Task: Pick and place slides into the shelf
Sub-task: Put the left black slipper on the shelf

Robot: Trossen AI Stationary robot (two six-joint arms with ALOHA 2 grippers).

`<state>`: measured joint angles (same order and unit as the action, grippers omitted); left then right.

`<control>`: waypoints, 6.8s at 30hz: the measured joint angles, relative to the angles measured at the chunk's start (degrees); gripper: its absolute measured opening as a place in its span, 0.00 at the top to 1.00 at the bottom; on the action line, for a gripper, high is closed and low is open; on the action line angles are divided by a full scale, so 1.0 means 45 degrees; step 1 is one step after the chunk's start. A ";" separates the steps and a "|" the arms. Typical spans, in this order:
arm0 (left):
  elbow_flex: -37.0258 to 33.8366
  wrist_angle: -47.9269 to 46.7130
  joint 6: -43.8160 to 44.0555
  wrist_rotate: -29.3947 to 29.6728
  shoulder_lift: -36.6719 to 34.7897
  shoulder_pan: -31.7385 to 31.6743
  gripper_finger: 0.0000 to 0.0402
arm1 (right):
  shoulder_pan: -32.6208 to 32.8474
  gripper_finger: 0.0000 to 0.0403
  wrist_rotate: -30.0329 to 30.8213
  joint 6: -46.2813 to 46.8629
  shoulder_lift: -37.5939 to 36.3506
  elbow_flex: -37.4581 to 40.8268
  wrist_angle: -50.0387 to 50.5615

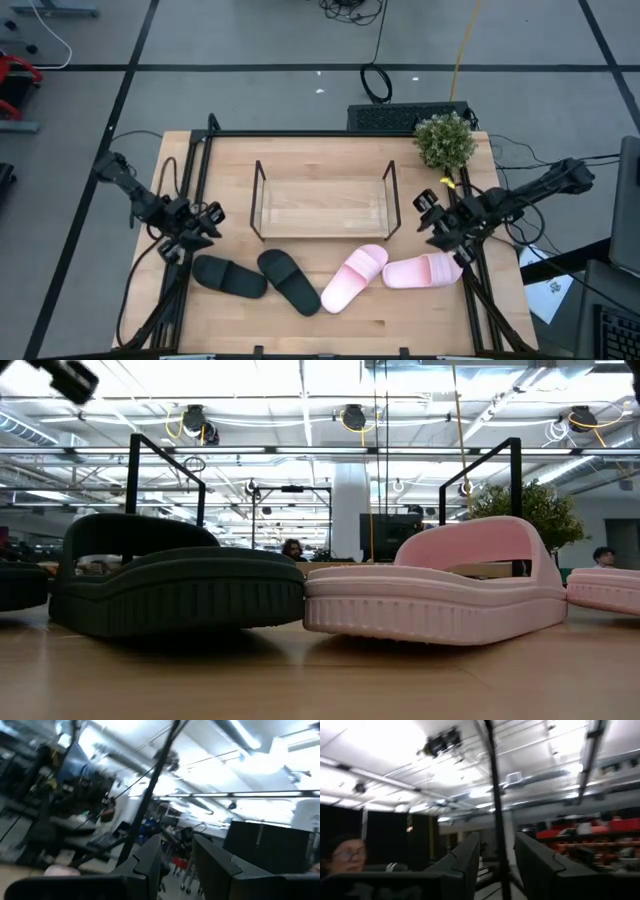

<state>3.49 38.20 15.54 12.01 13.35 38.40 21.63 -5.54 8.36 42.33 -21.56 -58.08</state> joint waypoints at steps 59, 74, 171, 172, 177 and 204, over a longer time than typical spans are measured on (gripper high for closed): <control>1.7494 -2.7022 2.1026 0.0477 1.8429 0.3548 0.72 | 0.4134 0.71 0.3619 -0.4493 0.5434 -0.4944 0.6121; 1.7479 -2.8318 2.0617 -0.1643 2.0461 0.2192 0.72 | 0.4134 0.71 0.3565 -0.4449 0.5434 -0.4883 0.6254; 1.5860 -2.8470 2.0960 -0.4223 2.2414 0.1027 0.72 | 0.4135 0.71 0.3507 -0.4089 0.5430 -0.4868 0.6881; 1.5852 -2.8502 2.0955 -0.4286 2.2414 0.1032 0.72 | 0.4137 0.71 0.3507 -0.4023 0.5430 -0.4868 0.6884; 1.5852 -2.8483 2.0952 -0.4318 2.2414 0.1032 0.72 | 0.4137 0.71 0.3507 -0.3986 0.5430 -0.4868 0.6980; 1.8894 -2.8458 1.9276 -0.4054 2.2414 0.2209 1.00 | 0.4639 0.71 0.3529 -0.3677 0.5430 -0.4868 0.6832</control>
<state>88.52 -89.86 102.28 -6.23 114.21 48.35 42.50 10.34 -8.19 66.76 -43.46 -27.34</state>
